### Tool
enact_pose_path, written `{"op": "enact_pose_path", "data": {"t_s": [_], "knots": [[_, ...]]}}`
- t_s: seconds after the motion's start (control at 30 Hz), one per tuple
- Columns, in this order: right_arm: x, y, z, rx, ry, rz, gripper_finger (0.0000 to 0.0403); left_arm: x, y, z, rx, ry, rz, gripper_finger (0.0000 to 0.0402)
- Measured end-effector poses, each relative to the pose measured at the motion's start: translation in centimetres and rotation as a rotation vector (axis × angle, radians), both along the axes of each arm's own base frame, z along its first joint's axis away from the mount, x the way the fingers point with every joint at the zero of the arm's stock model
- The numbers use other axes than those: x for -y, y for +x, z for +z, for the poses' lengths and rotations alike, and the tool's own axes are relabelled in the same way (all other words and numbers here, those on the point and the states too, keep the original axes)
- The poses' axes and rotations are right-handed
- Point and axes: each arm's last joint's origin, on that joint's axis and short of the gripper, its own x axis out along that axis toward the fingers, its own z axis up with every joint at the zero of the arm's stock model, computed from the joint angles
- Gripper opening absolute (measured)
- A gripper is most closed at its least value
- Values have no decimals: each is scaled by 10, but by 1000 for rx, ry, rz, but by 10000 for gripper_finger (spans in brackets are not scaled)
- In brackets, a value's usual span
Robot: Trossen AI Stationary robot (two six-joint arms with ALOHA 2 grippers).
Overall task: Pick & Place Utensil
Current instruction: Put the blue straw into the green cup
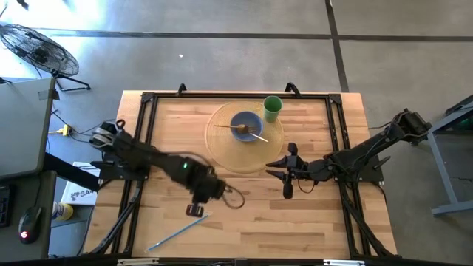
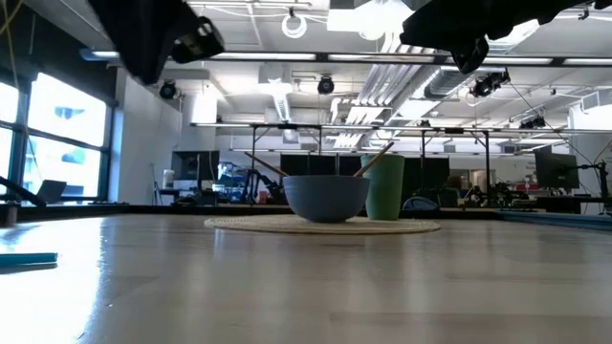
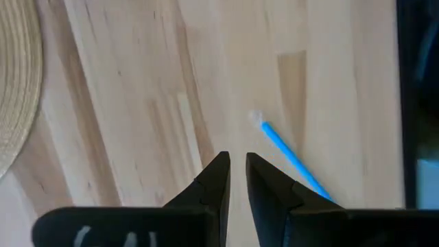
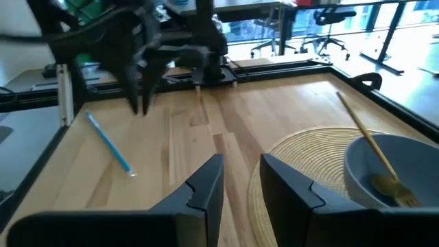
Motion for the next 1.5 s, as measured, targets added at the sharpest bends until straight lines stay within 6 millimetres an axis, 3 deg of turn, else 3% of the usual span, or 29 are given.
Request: {"op": "enact_pose_path", "data": {"t_s": [0.23, 0.4, 0.63, 0.77, 1.03, 1.27, 1.5], "knots": [[2, 0, 0, 6, -25, -57, 90, 21, -10, -31, 13, -12, 98, 47], [1, 0, 0, 1, -16, -29, 90, 33, -19, -46, -1, -39, 71, 54], [-6, 13, -12, 7, 1, 17, 90, 52, -32, -58, 6, -57, 175, 135], [-10, 19, -18, 17, 11, 34, 90, 64, -43, -67, 17, -54, 241, 162], [-15, 22, -24, 6, 98, 93, 90, 88, -48, -90, 60, -127, 329, 166], [-33, 15, -24, 1, 107, 167, 90, 86, -48, -116, 24, 1, 462, 166], [-51, 4, -25, -1, 83, 198, 90, 89, -44, -127, 35, 10, 500, 165]]}}
